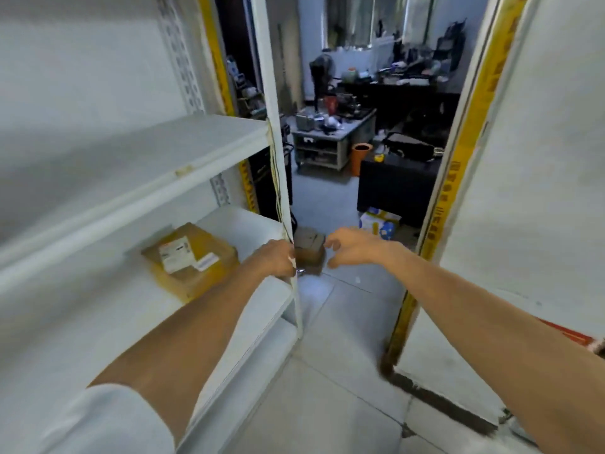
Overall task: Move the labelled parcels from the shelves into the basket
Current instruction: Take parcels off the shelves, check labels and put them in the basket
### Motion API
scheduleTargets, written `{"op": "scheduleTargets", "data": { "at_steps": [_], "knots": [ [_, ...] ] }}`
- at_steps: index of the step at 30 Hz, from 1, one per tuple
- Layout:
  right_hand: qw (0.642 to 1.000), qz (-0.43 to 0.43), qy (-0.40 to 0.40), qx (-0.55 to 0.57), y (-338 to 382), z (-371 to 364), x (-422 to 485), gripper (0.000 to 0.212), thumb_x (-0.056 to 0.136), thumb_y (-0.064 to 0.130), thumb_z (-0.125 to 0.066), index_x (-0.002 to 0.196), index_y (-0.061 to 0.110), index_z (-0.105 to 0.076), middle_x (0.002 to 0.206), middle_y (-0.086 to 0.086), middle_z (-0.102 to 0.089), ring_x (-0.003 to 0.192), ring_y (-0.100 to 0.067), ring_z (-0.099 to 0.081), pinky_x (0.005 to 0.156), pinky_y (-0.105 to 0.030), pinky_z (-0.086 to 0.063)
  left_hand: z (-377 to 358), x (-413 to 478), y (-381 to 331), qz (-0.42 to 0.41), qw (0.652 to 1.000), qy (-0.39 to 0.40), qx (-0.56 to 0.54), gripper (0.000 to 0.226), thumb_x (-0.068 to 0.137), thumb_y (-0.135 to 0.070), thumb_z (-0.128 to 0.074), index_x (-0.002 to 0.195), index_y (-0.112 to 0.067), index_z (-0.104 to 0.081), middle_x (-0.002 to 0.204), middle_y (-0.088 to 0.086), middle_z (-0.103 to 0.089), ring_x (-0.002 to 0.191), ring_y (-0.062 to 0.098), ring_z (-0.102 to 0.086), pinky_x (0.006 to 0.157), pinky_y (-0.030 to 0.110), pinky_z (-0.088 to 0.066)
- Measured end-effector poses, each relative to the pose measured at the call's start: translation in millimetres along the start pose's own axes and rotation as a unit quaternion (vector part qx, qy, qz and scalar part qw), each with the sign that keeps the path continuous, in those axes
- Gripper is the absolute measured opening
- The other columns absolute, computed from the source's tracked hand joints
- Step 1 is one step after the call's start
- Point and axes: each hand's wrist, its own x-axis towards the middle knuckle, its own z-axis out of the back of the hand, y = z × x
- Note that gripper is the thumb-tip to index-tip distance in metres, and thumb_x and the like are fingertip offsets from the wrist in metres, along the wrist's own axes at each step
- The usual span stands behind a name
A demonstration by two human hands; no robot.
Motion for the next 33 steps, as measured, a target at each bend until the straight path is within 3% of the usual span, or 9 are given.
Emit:
{"op": "scheduleTargets", "data": {
  "at_steps": [2,5,8,12,14,17,25,33],
  "knots": [
    [0.999,0.031,0.016,-0.012,23,-5,21,0.028,0.074,0.031,-0.077,0.095,0.017,-0.065,0.098,-0.003,-0.065,0.094,-0.024,-0.062,0.077,-0.034,-0.050,3,-14,27,0.049,0.999,0.002,-0.001,0.041,0.081,-0.024,-0.070,0.119,-0.012,-0.063,0.124,0.009,-0.058,0.110,0.028,-0.055,0.088,0.032,-0.048],
    [0.995,0.093,0.040,-0.012,56,-12,48,0.041,0.073,0.035,-0.078,0.108,0.018,-0.065,0.098,0.002,-0.061,0.089,-0.017,-0.059,0.070,-0.027,-0.045,7,-33,64,0.106,0.994,-0.002,-0.005,0.051,0.083,-0.025,-0.069,0.130,-0.011,-0.054,0.132,0.008,-0.051,0.119,0.026,-0.049,0.087,0.028,-0.040],
    [0.987,0.137,0.079,-0.015,85,-27,66,0.052,0.076,0.037,-0.077,0.121,0.019,-0.059,0.114,0.001,-0.059,0.097,-0.016,-0.055,0.075,-0.025,-0.043,8,-52,86,0.158,0.987,-0.004,-0.017,0.053,0.085,-0.027,-0.067,0.133,-0.015,-0.049,0.130,0.005,-0.053,0.114,0.023,-0.051,0.080,0.024,-0.036],
    [0.977,0.175,0.117,-0.024,108,-45,81,0.058,0.079,0.034,-0.076,0.130,0.017,-0.054,0.123,-0.005,-0.057,0.104,-0.021,-0.056,0.085,-0.030,-0.048,-2,-68,104,0.202,0.979,0.000,-0.034,0.023,0.084,-0.032,-0.067,0.098,-0.015,-0.060,0.115,0.009,-0.064,0.095,0.021,-0.057,0.081,0.029,-0.046],
    [0.971,0.196,0.130,-0.033,114,-49,83,0.059,0.081,0.031,-0.075,0.132,0.015,-0.053,0.125,-0.005,-0.057,0.109,-0.022,-0.056,0.090,-0.032,-0.048,-8,-75,108,0.220,0.975,-0.012,-0.043,0.033,0.084,-0.029,-0.068,0.113,-0.014,-0.062,0.125,0.008,-0.060,0.108,0.023,-0.057,0.093,0.031,-0.047],
    [0.964,0.217,0.149,-0.043,118,-50,85,0.060,0.081,0.032,-0.075,0.134,0.015,-0.052,0.129,-0.004,-0.056,0.113,-0.022,-0.055,0.092,-0.033,-0.048,-19,-79,111,0.246,0.967,-0.034,-0.060,0.053,0.088,-0.025,-0.067,0.137,-0.016,-0.048,0.138,0.005,-0.049,0.125,0.024,-0.047,0.104,0.032,-0.037],
    [0.947,0.267,0.143,-0.111,119,-42,109,0.048,0.075,0.037,-0.075,0.117,0.018,-0.060,0.114,-0.005,-0.057,0.099,-0.023,-0.058,0.088,-0.042,-0.053,-24,-79,102,0.301,0.945,-0.073,-0.100,0.051,0.087,-0.029,-0.067,0.134,-0.017,-0.051,0.136,0.007,-0.051,0.122,0.024,-0.050,0.099,0.030,-0.040],
    [0.935,0.294,0.163,-0.113,136,-54,139,0.043,0.079,0.033,-0.073,0.116,0.019,-0.059,0.110,-0.004,-0.060,0.096,-0.022,-0.058,0.080,-0.036,-0.051,-23,-78,127,0.342,0.931,-0.066,-0.113,0.048,0.082,-0.032,-0.072,0.126,-0.020,-0.057,0.125,0.003,-0.061,0.111,0.022,-0.058,0.096,0.033,-0.047]
  ]
}}
